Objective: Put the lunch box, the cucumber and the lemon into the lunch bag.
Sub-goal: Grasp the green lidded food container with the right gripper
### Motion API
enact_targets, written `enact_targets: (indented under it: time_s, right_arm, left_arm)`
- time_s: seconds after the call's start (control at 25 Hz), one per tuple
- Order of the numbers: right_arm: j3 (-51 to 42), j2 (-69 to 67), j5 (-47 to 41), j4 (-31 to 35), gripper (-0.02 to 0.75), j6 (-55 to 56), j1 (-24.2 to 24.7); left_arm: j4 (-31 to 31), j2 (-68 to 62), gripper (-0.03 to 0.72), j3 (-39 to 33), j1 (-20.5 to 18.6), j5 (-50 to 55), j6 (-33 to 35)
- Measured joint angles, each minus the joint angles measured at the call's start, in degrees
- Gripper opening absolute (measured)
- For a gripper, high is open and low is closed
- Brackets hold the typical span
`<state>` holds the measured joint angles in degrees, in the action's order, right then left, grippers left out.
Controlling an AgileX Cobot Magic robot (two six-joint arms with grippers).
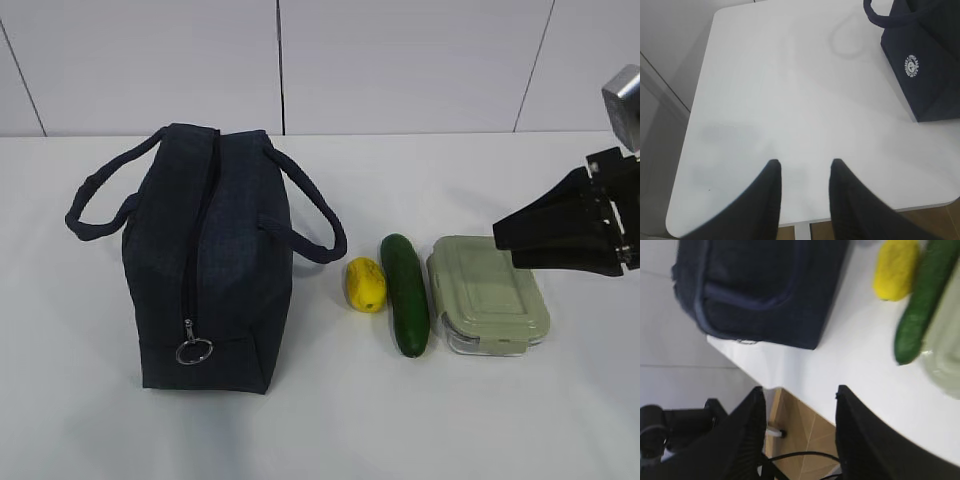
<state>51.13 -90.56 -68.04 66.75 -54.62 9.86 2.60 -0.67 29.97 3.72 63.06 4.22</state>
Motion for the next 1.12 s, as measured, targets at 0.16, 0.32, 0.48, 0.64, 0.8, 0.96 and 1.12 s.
enact_targets:
  time_s: [0.16,0.32,0.48,0.64,0.8,0.96,1.12]
  right_arm:
    - [0.28,-2.96,0.11,-0.38,0.354,-1.02,4.31]
    - [0.82,-4.97,0.35,-1.11,0.354,-2.78,7.06]
    - [3.71,-8.07,0.33,-5.37,0.354,-3.00,7.18]
    - [7.46,-11.77,0.33,-9.39,0.354,-2.88,7.27]
    - [10.21,-14.75,0.33,-11.76,0.358,-2.88,7.54]
    - [10.97,-16.87,0.33,-12.33,0.415,-3.01,7.54]
    - [10.97,-18.12,0.33,-12.09,0.549,-3.71,7.54]
  left_arm:
    - [0.00,0.00,0.236,0.00,0.00,0.00,0.00]
    - [0.00,0.00,0.236,0.00,0.00,0.00,0.00]
    - [0.00,0.00,0.236,0.00,0.00,0.00,0.00]
    - [0.00,0.00,0.236,0.00,0.00,0.00,0.00]
    - [0.00,0.00,0.236,0.00,0.00,0.00,0.00]
    - [0.00,0.00,0.236,0.00,0.00,0.00,0.00]
    - [0.00,0.00,0.236,0.00,0.00,0.00,0.00]
